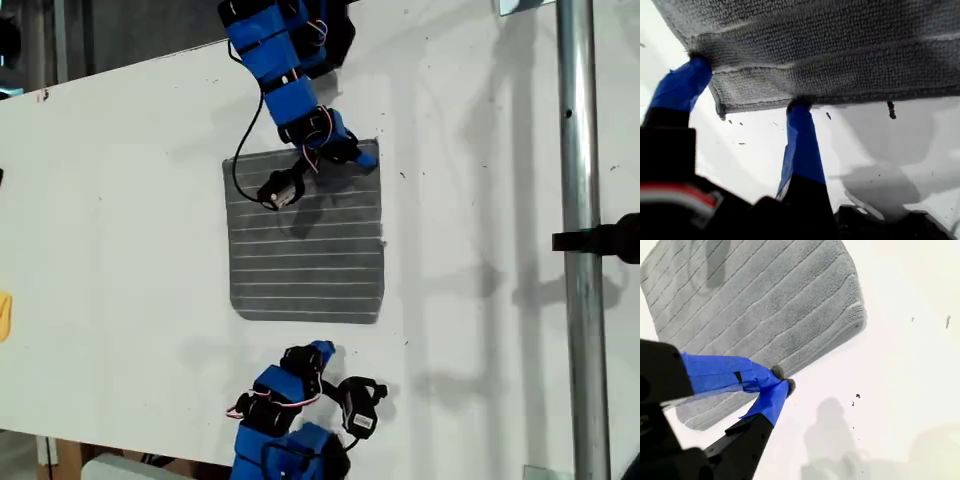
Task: Grasp corners of a towel and fold twice.
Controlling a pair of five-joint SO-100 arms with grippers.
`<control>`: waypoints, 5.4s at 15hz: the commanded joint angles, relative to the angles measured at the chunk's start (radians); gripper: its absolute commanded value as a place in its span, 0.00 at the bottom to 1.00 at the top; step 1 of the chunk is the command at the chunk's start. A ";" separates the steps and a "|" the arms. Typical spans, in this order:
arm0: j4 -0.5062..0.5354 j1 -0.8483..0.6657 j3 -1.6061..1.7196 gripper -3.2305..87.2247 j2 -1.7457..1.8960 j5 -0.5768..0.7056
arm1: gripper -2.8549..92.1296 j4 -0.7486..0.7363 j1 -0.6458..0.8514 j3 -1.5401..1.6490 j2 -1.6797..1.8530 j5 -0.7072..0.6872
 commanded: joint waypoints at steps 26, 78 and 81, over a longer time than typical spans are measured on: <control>0.029 0.097 -0.796 0.00 -1.015 0.212 | 0.03 -0.084 0.008 -0.015 0.086 0.009; 0.299 0.061 -0.011 0.24 0.118 -0.051 | 0.47 0.428 0.318 0.249 0.888 0.568; 0.087 0.233 0.101 0.22 0.060 -0.038 | 0.50 0.417 0.391 0.195 0.676 0.630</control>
